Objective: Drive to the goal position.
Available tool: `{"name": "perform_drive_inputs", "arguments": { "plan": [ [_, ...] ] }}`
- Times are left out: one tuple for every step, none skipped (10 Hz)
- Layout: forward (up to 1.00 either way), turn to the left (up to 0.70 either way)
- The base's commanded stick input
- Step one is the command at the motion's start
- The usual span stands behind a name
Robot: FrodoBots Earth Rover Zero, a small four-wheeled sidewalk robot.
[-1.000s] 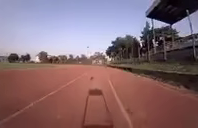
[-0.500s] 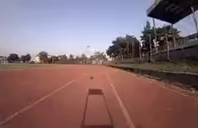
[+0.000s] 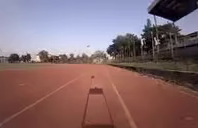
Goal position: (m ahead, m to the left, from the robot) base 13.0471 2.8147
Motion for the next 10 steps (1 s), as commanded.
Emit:
{"name": "perform_drive_inputs", "arguments": {
  "plan": [
    [0.70, 0.00],
    [0.70, 0.00],
    [0.70, 0.00],
    [0.70, 0.00],
    [0.70, 0.00],
    [0.70, 0.00],
    [0.70, 0.00],
    [0.70, 0.00],
    [0.70, 0.00],
    [0.70, 0.00]
  ]
}}
